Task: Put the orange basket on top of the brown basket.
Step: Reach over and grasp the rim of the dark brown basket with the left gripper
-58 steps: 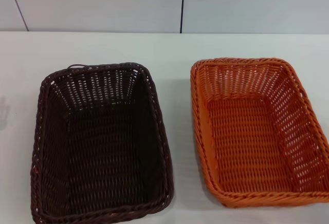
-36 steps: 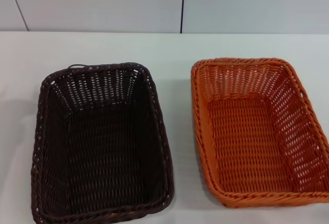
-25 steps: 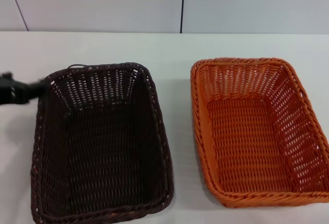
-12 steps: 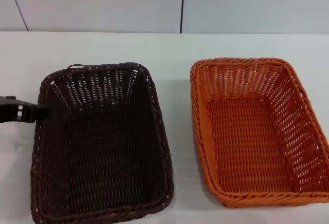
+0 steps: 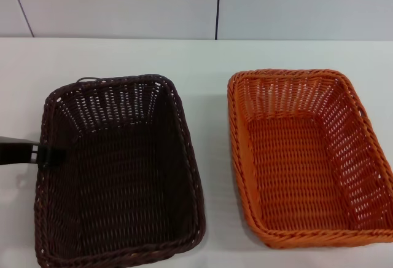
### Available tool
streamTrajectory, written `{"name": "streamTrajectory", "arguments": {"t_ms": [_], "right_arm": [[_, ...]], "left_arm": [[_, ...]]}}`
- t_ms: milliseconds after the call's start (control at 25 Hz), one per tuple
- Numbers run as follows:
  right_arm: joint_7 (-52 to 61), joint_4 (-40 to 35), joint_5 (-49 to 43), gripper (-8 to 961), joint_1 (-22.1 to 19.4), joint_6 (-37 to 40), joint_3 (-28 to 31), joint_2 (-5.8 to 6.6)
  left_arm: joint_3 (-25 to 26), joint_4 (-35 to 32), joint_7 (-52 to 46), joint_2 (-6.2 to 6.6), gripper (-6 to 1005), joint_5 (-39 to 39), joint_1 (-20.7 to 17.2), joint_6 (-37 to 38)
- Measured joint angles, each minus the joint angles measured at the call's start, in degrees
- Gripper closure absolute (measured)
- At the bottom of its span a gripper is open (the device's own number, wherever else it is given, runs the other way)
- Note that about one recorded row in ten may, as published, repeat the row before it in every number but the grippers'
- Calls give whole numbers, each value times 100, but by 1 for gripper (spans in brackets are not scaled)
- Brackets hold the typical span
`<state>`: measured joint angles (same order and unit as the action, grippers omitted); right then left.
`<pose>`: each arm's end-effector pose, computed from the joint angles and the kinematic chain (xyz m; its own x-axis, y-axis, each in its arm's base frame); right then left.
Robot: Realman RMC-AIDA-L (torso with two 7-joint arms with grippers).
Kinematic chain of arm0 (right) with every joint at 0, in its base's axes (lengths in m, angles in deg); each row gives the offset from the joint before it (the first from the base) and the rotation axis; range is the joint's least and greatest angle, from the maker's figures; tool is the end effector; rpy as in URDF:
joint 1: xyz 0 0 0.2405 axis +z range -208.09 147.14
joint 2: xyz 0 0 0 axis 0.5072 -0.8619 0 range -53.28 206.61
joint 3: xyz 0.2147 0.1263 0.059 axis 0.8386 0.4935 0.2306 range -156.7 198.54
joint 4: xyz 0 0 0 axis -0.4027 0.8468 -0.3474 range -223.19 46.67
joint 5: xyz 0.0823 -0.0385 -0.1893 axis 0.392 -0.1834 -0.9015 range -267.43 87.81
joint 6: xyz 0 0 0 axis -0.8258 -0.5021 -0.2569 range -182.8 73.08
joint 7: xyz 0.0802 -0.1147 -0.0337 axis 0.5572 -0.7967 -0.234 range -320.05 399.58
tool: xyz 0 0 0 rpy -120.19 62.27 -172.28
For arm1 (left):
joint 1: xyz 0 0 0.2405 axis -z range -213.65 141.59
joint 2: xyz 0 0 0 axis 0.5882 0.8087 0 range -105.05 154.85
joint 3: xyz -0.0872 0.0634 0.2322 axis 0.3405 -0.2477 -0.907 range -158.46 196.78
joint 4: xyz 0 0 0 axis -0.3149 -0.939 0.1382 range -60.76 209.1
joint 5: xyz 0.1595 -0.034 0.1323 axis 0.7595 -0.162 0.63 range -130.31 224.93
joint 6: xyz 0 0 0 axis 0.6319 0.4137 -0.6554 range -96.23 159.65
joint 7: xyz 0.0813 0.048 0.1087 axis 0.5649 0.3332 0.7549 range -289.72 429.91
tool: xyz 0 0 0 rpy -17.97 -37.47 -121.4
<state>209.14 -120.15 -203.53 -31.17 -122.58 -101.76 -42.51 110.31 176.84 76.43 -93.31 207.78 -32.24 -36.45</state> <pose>0.3988 0.2169 0.0222 0.6567 0.0246 -0.7538 -0.6772 0.4590 -0.5751 -0.2451 0.3024 0.0544 0.5453 0.7807 0.3051 0.6723 -0.1900 -0.7155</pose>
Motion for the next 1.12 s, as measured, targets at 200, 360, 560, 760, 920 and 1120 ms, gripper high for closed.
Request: {"name": "streamTrajectory", "arguments": {"t_ms": [200,360,560,760,920,1120], "right_arm": [[0,7,0,191,0,7,0,0],[0,9,0,191,-11,7,-7,0],[-2,9,0,191,-25,7,-9,0],[-2,9,-5,191,-27,7,-9,0],[-2,9,-5,191,-26,6,-9,0],[-2,36,-6,191,-7,4,-9,4]], "left_arm": [[-7,-330,-1,-5,233,-27,199,-14],[-138,-329,-57,-12,234,-28,216,4],[-295,-311,-37,10,299,-31,281,-36],[-276,-342,216,17,452,-48,313,-62],[-226,-361,668,23,554,-56,381,-158],[300,-238,2161,25,597,-475,566,-521]]}}
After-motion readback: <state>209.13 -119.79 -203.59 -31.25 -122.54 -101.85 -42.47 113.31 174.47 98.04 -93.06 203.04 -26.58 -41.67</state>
